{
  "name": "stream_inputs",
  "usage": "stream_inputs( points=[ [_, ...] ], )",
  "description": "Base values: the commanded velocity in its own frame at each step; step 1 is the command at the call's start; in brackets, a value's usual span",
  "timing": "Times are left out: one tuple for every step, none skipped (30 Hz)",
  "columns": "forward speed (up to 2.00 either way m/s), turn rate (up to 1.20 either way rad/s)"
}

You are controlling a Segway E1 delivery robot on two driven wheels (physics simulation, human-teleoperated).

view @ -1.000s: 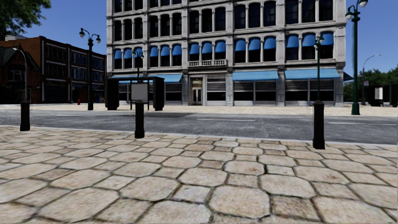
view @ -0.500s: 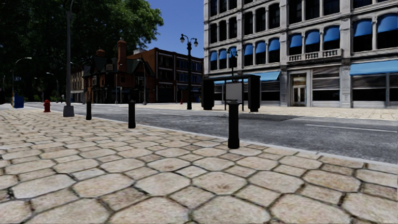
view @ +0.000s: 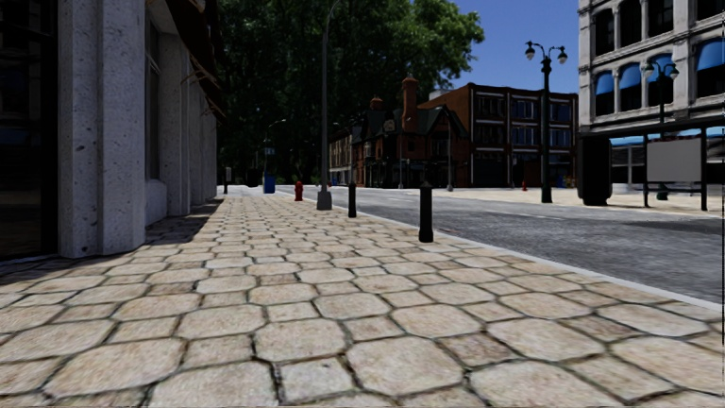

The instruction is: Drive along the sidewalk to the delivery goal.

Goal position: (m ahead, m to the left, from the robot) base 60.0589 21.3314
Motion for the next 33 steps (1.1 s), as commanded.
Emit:
stream_inputs(
  points=[
    [2.0, 0.99],
    [2.0, 0.95],
    [2.0, 0.81],
    [2.0, 0.0],
    [2.0, 0.0],
    [2.0, 0.0],
    [2.0, 0.0],
    [2.0, 0.0],
    [2.0, 0.0],
    [2.0, 0.0],
    [2.0, 0.0],
    [2.0, 0.0],
    [2.0, 0.0],
    [2.0, 0.0],
    [2.0, 0.0],
    [2.0, 0.0],
    [2.0, 0.0],
    [2.0, 0.0],
    [2.0, 0.0],
    [2.0, 0.0],
    [2.0, 0.0],
    [2.0, 0.0],
    [2.0, 0.0],
    [2.0, 0.0],
    [2.0, 0.0],
    [2.0, 0.0],
    [2.0, 0.5],
    [2.0, 0.5],
    [2.0, 0.71],
    [2.0, 0.84],
    [2.0, 0.88],
    [2.0, 0.89],
    [2.0, 0.8]
  ],
)
